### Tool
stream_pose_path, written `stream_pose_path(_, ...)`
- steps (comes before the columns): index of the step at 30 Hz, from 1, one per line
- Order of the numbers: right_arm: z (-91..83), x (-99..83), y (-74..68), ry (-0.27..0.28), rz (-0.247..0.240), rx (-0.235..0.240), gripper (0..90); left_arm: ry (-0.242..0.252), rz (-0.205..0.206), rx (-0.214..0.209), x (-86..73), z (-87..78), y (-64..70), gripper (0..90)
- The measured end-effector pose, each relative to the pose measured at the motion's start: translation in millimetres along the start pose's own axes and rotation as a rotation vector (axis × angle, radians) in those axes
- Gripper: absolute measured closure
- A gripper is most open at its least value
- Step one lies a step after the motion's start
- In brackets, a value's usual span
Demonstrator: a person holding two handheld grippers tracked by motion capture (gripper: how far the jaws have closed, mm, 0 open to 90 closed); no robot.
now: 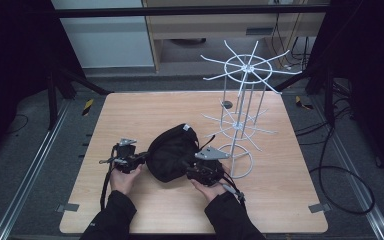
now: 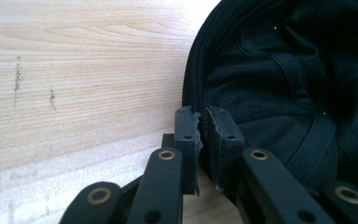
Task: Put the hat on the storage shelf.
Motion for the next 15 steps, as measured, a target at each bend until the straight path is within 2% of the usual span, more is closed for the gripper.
stream_pose_path(4,-0.6,-2.9,1.4,0.004,0.009,0.000,45.6,0.016,0.016,0.012,0.1,-7.0,3.0,83.8)
stream_pose_path(11,-5.4,9.3,7.5,0.050,0.018,-0.009,44.7,0.031,0.042,0.028,-2.3,-19.6,-0.2,84.8)
stream_pose_path(15,-0.6,13.7,11.6,0.052,0.019,-0.026,44.5,0.029,0.052,0.025,-7.0,-26.9,-1.0,85.0)
Point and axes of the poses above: each handheld gripper's, and its own axes: z roughly forward along the jaws, x roughly out of its top, y roughly to its right, the point moved 10 cm from there along z, roughly forward along the jaws, and after that the axes turned 13 degrees about z, right-handed, at the moved point
